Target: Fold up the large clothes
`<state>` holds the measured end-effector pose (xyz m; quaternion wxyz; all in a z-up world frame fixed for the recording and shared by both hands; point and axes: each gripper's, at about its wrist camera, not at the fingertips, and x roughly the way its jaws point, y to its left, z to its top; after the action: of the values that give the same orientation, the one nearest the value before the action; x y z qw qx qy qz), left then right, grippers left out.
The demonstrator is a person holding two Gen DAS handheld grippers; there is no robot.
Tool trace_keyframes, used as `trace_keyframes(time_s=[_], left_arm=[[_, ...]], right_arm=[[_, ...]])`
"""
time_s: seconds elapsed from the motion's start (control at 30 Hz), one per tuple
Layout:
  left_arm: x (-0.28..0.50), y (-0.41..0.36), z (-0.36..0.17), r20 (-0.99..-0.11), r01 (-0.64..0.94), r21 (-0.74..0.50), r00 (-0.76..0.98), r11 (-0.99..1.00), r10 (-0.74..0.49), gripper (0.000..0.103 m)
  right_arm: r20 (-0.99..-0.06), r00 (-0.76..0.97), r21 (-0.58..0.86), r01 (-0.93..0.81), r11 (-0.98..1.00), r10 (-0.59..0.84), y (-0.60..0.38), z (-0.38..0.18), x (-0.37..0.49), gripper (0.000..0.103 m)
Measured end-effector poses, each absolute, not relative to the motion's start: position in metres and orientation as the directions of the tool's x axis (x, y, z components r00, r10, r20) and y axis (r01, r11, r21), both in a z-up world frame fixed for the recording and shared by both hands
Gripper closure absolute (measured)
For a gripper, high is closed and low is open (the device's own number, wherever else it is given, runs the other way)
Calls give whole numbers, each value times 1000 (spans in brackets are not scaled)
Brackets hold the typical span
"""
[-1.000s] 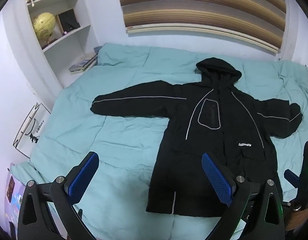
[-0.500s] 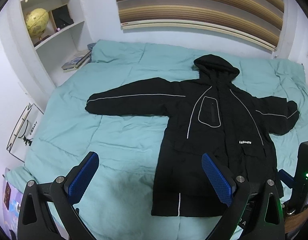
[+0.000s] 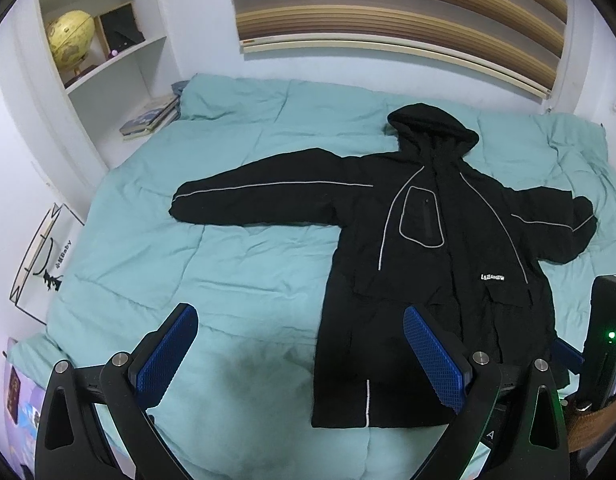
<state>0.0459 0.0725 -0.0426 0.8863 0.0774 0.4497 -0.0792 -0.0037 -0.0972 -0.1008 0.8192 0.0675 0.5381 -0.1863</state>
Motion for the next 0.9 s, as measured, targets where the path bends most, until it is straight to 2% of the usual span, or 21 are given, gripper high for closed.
trace_keyframes(time_s=[0.9], left_arm=[[55, 72, -50, -813, 235, 80, 578, 969, -73, 1]], right_arm=[[-922, 341, -42, 379, 924, -182, -93, -111, 2, 0]])
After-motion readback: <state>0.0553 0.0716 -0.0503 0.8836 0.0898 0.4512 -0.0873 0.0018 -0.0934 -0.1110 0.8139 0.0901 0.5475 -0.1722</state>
